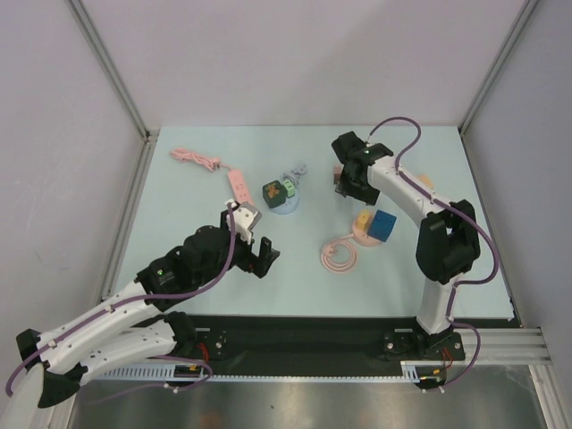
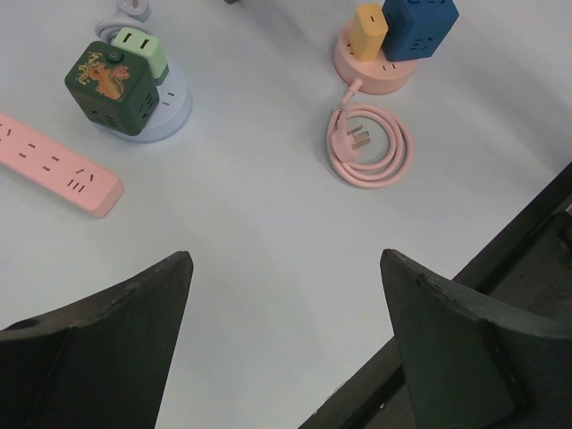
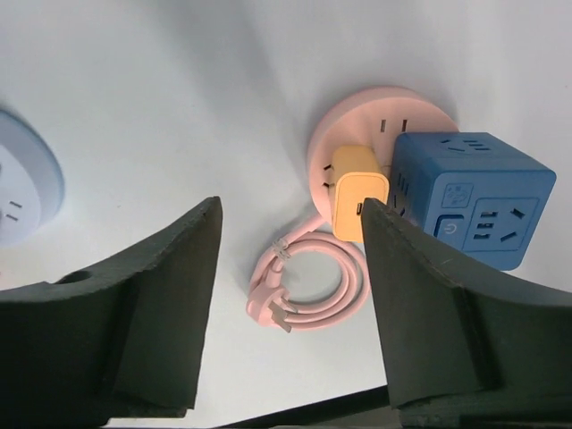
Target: Insert the plug
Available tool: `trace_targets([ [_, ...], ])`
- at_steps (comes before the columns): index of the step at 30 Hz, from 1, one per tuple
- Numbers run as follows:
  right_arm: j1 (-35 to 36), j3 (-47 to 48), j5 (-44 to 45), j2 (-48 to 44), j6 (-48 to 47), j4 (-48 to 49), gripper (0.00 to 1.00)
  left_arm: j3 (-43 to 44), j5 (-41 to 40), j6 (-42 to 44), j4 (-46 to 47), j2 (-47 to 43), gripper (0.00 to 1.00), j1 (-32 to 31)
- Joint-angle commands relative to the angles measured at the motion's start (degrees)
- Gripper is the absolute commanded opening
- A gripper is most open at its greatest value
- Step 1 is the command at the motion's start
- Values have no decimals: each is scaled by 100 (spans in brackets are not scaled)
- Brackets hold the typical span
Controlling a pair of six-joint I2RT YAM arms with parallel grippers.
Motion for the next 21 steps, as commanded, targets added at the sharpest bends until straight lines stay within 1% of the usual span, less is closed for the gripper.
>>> trace_targets([
  [1,40,382,101,-310,-208,-232,66,-31,-129,31,88,-77,92,34],
  [4,48,330,-127,-591,-436,-180,50,65,-295,-214,-8,-104,98,43],
  [5,66,269,-258,-705,-593,-145,41,126,-331,-268,-78,-95,100,52],
  [6,101,199,-311,-794,-664,-110,37,258,-340,-277,-166,-95,100,61],
  [8,93,-91,-522,-1154,-970,39,34,277,-174,-137,-290,-86,100,78],
  [10,-38,-363,-549,-1382,-1130,232,35,250,-130,-241,-229,-130,100,78],
  [12,-267,-557,-566,-1664,-1305,461,50,416,-15,-285,-193,-104,100,87],
  [13,-590,-628,-688,-1743,-1376,671,56,513,-33,-329,-219,-60,100,96],
  [14,-741,-785,-1012,-1865,-1473,786,68,636,-85,-338,-246,62,100,113],
  [16,-1075,-944,-1138,-1972,-1658,1058,83,1031,-103,-304,-369,212,100,209],
  [17,-1390,-1084,-1181,-2016,-1745,1155,99,1163,-103,-286,-395,352,100,254],
  [19,-1708,-1138,-1191,-1990,-2025,1392,100,1558,-42,-329,-483,546,100,516],
  [20,-2083,-1129,-1199,-1946,-2079,1437,100,1673,80,-373,-483,616,99,657],
  [21,-2270,-1103,-1234,-1754,-2115,1481,100,1857,543,-434,-457,809,98,832],
])
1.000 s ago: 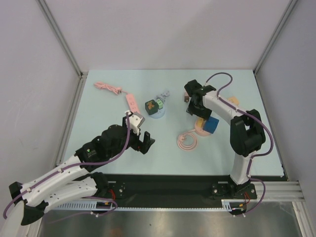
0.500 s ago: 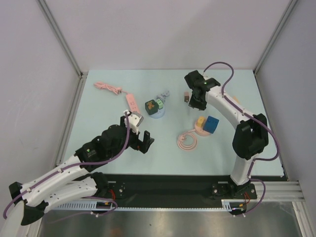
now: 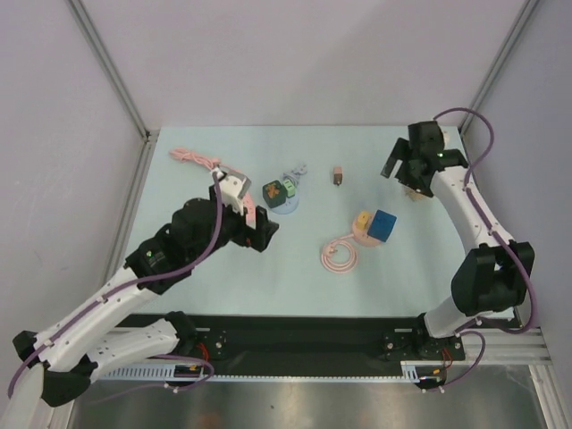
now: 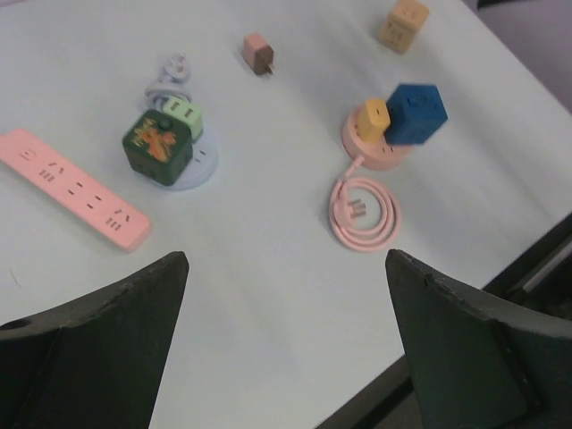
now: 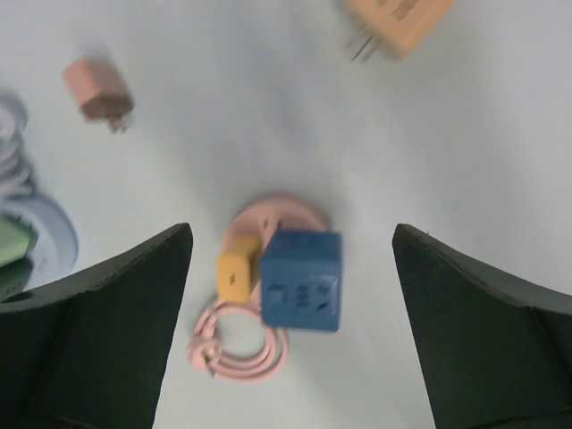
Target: Insert the plug
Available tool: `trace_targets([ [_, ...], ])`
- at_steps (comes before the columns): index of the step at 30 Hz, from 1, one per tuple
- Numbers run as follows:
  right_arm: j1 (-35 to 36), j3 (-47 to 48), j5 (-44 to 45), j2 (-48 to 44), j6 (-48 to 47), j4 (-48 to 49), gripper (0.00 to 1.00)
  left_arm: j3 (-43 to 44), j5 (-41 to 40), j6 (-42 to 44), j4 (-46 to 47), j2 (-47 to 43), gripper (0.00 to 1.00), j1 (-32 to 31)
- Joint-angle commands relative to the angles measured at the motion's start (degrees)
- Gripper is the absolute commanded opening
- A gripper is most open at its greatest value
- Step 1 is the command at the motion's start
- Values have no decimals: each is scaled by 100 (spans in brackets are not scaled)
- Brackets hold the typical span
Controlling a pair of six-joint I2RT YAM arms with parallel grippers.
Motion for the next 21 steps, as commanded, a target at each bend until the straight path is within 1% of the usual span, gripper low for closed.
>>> trace_targets([
  [1,-693,-4,-244,212,-360,517,100,601,767,-369,57,327,98,782],
  [2,-1121,31,-306,335,-255,526,100,654,1022,-475,83,432,96,986],
  [3,-1308,110,-341,475,-141,500,100,742,1381,-607,135,581,95,1301],
  [4,-1432,137,-333,712,78,535,100,795,1376,-617,145,670,94,1383],
  [6,-1634,373,-281,1159,141,509,99,935,1166,-608,58,828,93,1497],
  [9,-1723,725,-394,1627,133,395,100,1050,1199,-616,-13,916,94,1612],
  [10,-1732,865,-342,1880,133,403,100,1085,1365,-625,-22,978,94,1656],
  [12,-1828,884,-438,2040,106,595,100,1129,1621,-634,-57,1066,95,1787],
  [13,-1881,823,-621,2119,106,693,100,1138,1796,-634,-66,1144,94,1814],
  [14,-1934,771,-736,2146,98,789,99,1147,1824,-617,-92,1180,95,1840],
  [15,-1995,718,-885,2155,10,1103,99,1130,1841,-582,-119,1198,95,1849],
  [17,-2118,638,-1359,2251,-227,1378,99,1086,1850,-564,-128,1233,95,1867],
  [21,-2198,910,-1353,2637,-246,1327,99,928,1912,-555,-84,1259,95,1876],
])
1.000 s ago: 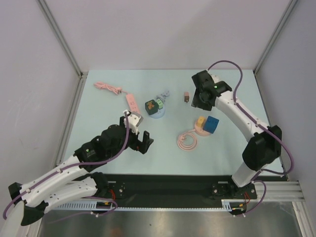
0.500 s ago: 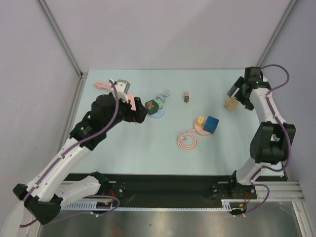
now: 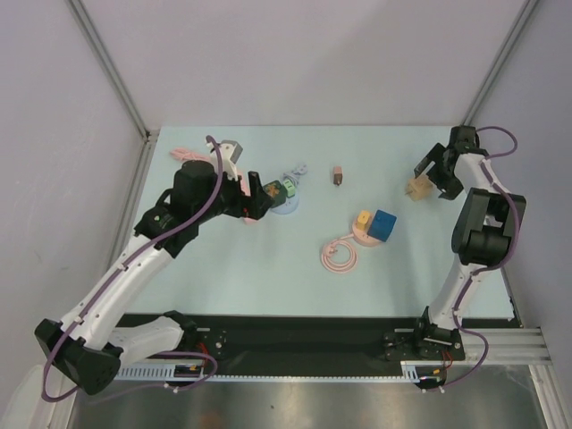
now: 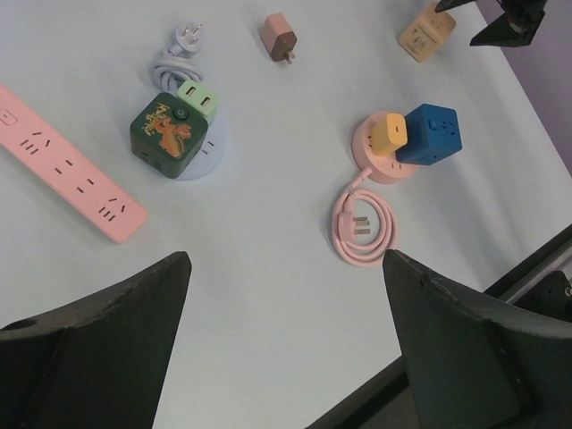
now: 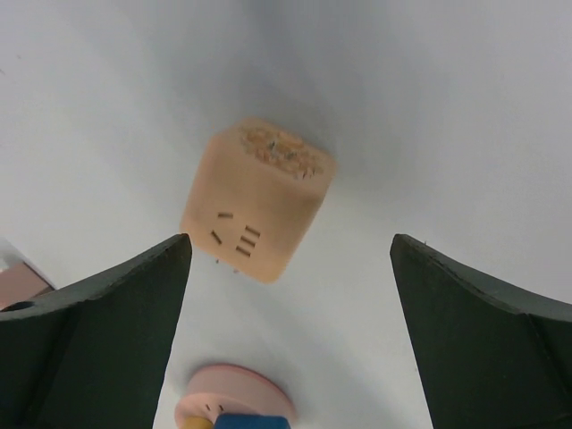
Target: Insert the plug
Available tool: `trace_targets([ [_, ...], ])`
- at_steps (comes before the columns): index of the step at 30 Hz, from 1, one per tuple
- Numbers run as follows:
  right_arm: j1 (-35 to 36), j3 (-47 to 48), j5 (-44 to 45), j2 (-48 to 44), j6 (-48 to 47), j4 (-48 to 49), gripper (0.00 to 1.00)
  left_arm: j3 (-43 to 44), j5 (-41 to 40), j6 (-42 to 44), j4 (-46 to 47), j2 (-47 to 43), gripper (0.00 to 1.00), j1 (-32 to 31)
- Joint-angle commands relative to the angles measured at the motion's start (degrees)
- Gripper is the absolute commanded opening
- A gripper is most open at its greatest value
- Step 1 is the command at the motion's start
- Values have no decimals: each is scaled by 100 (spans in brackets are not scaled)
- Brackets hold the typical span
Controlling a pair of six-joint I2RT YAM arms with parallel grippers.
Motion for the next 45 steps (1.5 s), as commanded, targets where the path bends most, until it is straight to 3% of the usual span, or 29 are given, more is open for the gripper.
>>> trace_targets([
  [1,-80,368,-305,361,-101,245,99,23,224,-50,74,29,95,40],
  [7,17,395,-472,502,-136,323,97,-39,277,29,135,134,93,40],
  [16,280,615,-1712,862,-910,412,87,-101,347,20,197,161,92,40],
  [22,614,676,-1072,871,-1217,306,86,-118,251,117,188,152,91,40],
  [32,632,957,-851,985,-1261,245,93,-30,110,108,144,257,91,40],
  [37,781,1274,-420,1276,-1340,-20,92,14,163,125,144,302,91,40],
  [42,808,1257,-306,1284,-1437,130,74,49,136,12,144,301,90,40],
  [45,817,1309,-297,1258,-1472,130,56,92,242,-67,144,389,89,40],
])
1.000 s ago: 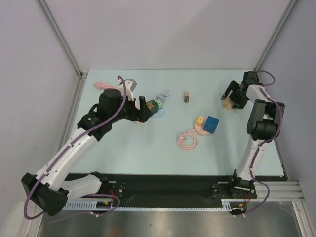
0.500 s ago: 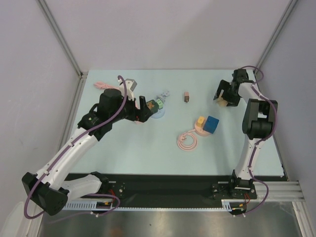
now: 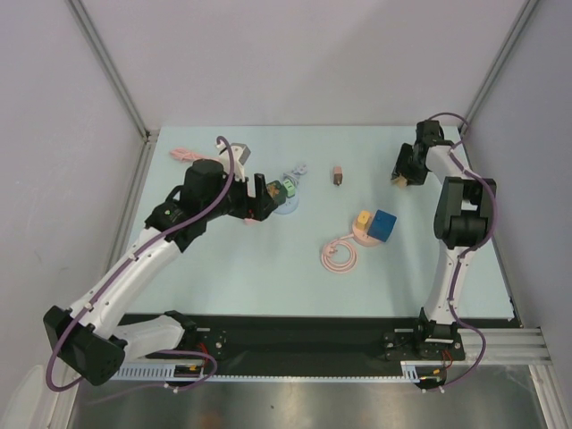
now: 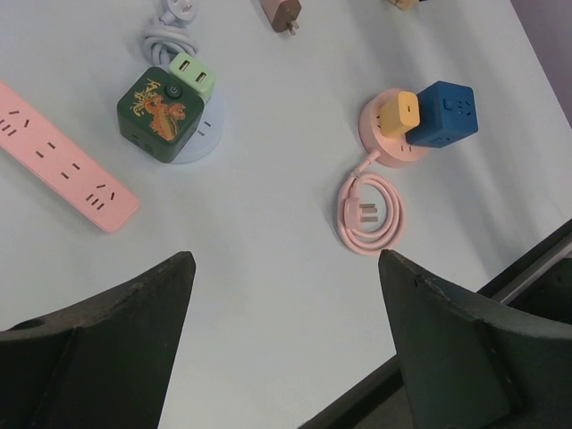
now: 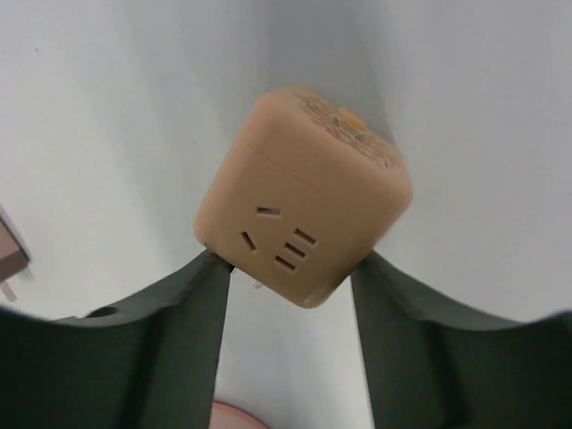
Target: Insert the plug
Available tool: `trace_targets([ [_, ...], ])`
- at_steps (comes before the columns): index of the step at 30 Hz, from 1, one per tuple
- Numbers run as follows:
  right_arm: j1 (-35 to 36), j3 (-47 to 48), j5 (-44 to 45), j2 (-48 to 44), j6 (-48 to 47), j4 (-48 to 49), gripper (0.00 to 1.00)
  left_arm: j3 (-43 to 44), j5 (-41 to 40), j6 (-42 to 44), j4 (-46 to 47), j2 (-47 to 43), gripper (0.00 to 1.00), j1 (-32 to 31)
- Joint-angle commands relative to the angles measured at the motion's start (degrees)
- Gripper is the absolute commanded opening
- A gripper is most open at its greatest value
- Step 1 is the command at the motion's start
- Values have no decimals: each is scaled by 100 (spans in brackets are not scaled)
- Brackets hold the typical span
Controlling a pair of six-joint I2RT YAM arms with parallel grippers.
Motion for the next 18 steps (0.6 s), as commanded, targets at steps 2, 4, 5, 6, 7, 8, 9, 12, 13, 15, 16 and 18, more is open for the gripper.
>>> trace_targets([
  [2,60,199,158,-53,-115,40,41,200,163,-114,105,110,89,44],
  [4,122,129,149,-220,-158,84,21,217,216,-122,105,163,89,44],
  [5,192,111,149,-282,-176,93,16,226,225,-123,105,171,89,44],
  [6,227,111,175,-404,-185,93,11,235,208,-123,113,172,89,44],
  [7,271,120,201,-466,-185,76,7,244,190,-123,105,154,89,44],
  [8,306,111,202,-528,-202,93,2,253,190,-114,96,145,89,53],
  [9,368,102,219,-598,-203,119,1,261,147,-105,96,128,89,62],
  [12,368,128,272,-765,-194,119,0,261,120,-87,43,75,89,114],
  [13,516,181,272,-783,-194,76,0,261,94,-87,8,66,89,115],
  [15,509,304,315,-783,-124,-117,6,244,85,-96,-18,49,89,132],
  [16,500,304,464,-801,-97,-188,8,226,85,-87,-27,40,89,132],
  [18,465,313,377,-844,-36,-250,11,174,58,-105,-18,5,90,132],
])
